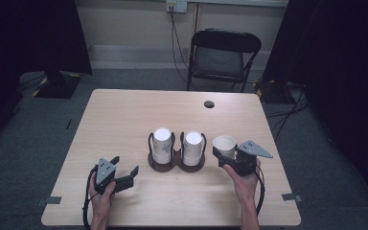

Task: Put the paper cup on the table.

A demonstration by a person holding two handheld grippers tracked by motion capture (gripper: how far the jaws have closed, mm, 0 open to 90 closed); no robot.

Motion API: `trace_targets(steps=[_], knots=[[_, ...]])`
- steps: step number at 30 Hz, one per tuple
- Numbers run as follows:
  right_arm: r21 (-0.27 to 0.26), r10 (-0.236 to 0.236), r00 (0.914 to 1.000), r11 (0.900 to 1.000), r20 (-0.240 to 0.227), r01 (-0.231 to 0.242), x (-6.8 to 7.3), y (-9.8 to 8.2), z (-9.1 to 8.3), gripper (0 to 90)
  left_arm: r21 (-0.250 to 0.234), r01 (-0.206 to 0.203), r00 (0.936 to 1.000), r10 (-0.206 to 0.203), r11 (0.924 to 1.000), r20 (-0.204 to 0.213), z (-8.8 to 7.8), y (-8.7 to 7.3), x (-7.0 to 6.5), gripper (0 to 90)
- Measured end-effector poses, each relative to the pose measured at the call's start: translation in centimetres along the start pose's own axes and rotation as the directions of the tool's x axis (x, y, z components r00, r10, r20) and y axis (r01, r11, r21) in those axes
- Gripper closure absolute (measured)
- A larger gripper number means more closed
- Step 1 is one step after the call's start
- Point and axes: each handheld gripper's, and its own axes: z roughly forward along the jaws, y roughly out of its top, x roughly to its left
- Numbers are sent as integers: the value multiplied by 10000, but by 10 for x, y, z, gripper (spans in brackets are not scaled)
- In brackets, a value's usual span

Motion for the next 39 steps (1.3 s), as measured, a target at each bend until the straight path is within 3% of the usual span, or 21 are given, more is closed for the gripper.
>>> trace_targets(steps=[4,6,7,11,14,18,24,28,33,39], knots=[[-99,-6,9999,10000,159,8,-5,6,8,296,-148,365,9993,-365,9992,14,-1,-1,3,199],[-50,365,9993,9993,12,-365,-11,4,15,296,-259,320,9995,-321,9992,-61,-2,-1,2,187],[1,337,9991,9994,239,-337,-12,3,18,296,-266,275,9995,-278,9993,-127,-2,-1,1,188],[91,141,9990,9999,434,-145,-18,5,29,295,-418,106,9998,-114,9991,-178,-3,-2,0,200],[-140,17,9982,9999,594,-9,-22,10,37,292,-368,12,9996,-22,9993,-265,-3,-2,-2,207],[52,6,9971,10000,756,-10,-31,7,47,286,-456,-74,9995,60,9989,-318,-4,-2,-2,204],[501,75,9974,9987,718,-111,-43,0,61,272,-583,138,9995,-154,9982,-283,-5,-2,-1,199],[791,-32,9977,9969,674,-21,-47,-3,69,267,-561,18,9993,-39,9984,-366,-5,-2,-2,192],[1066,380,9979,9934,525,-435,-54,-9,78,258,-598,29,9991,-54,9982,-417,-5,-2,-2,189],[1385,289,9977,9897,615,-372,-54,-16,84,245,-641,-19,9993,-5,9979,-368,-5,-3,-2,189]])
